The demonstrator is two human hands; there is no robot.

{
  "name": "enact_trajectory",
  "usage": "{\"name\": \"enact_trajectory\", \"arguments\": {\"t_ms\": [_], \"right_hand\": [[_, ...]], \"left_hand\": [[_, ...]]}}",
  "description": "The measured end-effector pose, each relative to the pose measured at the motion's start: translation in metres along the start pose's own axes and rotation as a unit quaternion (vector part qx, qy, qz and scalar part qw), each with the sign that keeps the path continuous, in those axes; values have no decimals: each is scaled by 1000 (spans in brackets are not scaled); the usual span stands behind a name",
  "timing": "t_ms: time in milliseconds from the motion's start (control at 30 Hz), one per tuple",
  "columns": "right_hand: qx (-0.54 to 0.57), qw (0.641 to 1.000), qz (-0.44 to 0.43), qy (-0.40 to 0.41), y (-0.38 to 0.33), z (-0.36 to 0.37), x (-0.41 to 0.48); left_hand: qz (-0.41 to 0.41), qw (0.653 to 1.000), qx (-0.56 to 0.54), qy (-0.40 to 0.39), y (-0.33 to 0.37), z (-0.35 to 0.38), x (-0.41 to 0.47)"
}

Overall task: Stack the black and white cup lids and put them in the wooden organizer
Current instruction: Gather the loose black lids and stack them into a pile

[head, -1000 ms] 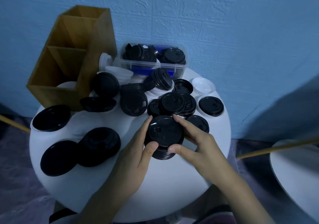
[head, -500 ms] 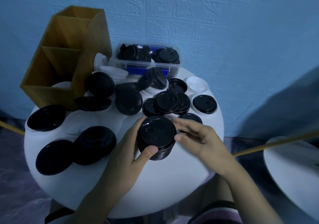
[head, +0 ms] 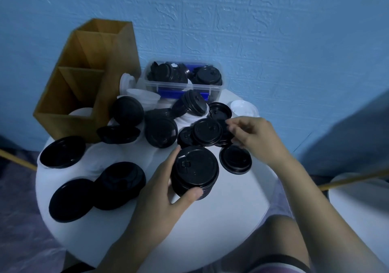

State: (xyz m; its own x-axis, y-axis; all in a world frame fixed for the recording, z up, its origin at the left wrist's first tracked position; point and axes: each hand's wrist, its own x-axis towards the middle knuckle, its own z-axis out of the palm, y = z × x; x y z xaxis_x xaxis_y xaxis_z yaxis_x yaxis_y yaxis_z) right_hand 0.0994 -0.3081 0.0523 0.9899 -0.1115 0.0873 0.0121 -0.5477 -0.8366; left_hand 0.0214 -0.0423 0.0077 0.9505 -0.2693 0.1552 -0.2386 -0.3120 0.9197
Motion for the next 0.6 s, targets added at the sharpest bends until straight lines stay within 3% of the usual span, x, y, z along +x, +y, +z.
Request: {"name": "enact_trajectory", "arguments": {"t_ms": [167,267,367,600], "right_hand": [[-269,958,-72,69,-4,-5,44],[-380,920,-89,34,4,-8,72],[-418,904,-85,-22,10,-5,84],[-404,906,-99,-77,9,-3,87]], "left_hand": [[8,1000,4,-4,1,-1,1],[11,1000,10,0,0,0,1],[9,1000,14,-1,-1,-1,2],[9,1000,10,-11,1,-2,2]]}}
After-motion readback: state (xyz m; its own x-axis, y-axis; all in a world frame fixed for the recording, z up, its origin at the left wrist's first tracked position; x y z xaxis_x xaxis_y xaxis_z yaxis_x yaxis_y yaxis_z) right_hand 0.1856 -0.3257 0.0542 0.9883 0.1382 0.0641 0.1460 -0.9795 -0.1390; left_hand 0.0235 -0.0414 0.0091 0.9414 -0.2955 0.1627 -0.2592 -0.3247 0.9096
